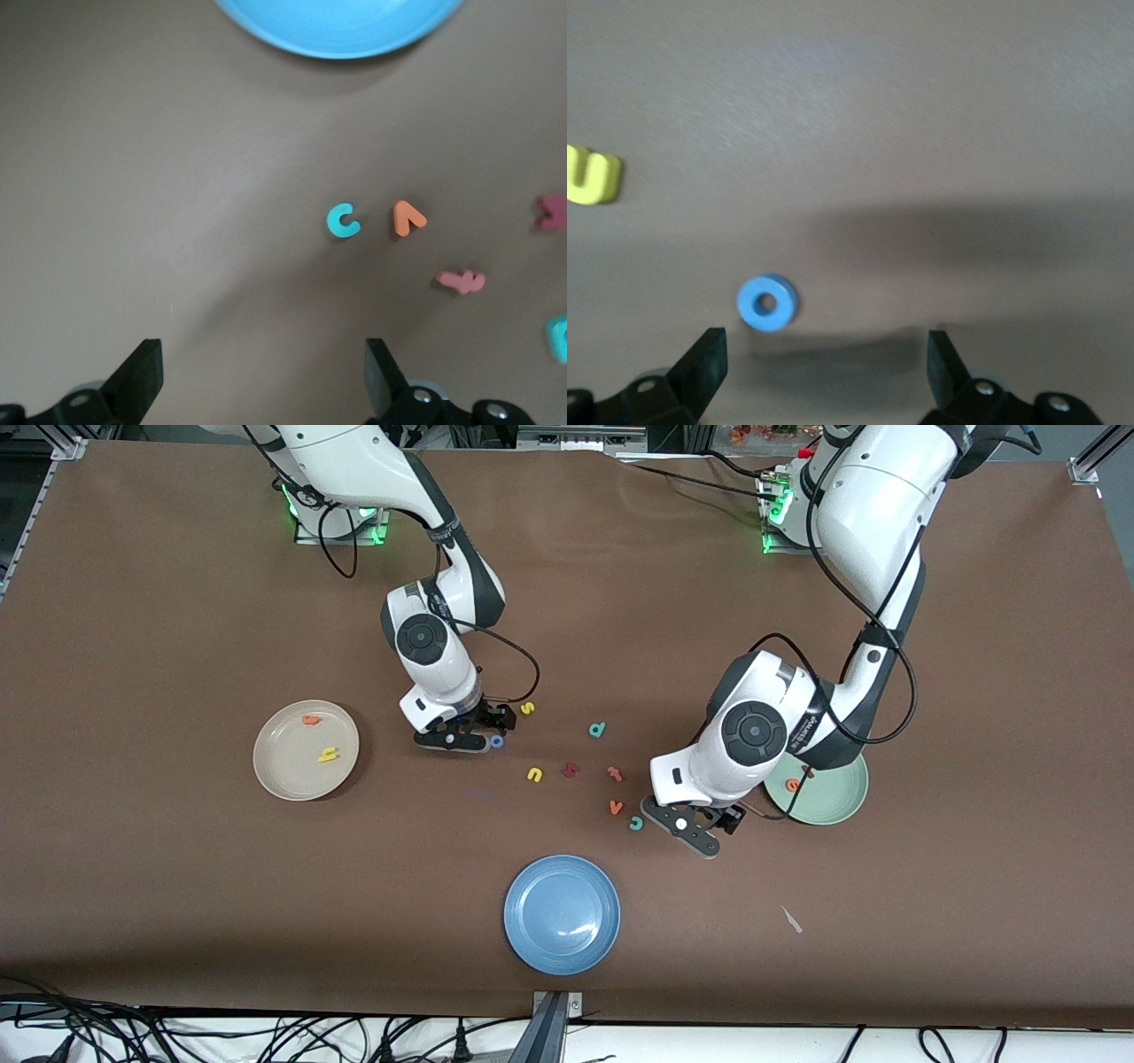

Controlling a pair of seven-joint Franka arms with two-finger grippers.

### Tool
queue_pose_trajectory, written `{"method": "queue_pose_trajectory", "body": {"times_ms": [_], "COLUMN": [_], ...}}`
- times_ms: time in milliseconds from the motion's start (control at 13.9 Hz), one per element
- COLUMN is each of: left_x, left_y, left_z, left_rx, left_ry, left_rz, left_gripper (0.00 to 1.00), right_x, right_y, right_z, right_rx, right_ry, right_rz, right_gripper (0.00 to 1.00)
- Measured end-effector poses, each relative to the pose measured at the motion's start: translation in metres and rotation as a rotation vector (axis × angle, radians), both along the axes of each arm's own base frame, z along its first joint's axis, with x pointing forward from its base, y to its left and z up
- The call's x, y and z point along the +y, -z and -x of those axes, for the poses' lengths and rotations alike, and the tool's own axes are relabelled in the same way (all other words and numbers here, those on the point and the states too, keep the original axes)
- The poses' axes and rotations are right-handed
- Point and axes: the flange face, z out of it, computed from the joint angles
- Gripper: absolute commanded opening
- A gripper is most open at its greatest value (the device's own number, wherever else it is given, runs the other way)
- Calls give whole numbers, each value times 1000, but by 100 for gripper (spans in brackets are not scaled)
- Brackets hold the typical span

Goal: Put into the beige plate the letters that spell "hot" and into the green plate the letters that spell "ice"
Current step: 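Reach the blue o with the right gripper while the left gripper reaches c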

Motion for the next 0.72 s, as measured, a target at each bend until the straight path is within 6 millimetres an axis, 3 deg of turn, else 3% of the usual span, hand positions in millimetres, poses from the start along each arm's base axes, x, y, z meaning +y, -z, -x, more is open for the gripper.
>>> {"method": "queue_pose_trajectory", "body": {"times_ms": [216, 361, 721], "left_x": [-1, -5, -38], "left_y": [20, 31, 59], "left_z": [-6, -5, 3], "left_rx": [-52, -71, -122], "left_ry": [274, 441, 799], "left_rz": [12, 12, 19], "left_gripper": [100, 100, 99], "right_x": [13, 14, 19], "right_y": [1, 5, 8], "right_z": [-7, -8, -3], "right_rx": [-16, -15, -10], "right_ry": [-13, -14, -1], "right_rz": [-6, -3, -2], "right_gripper": [99, 92, 77]}}
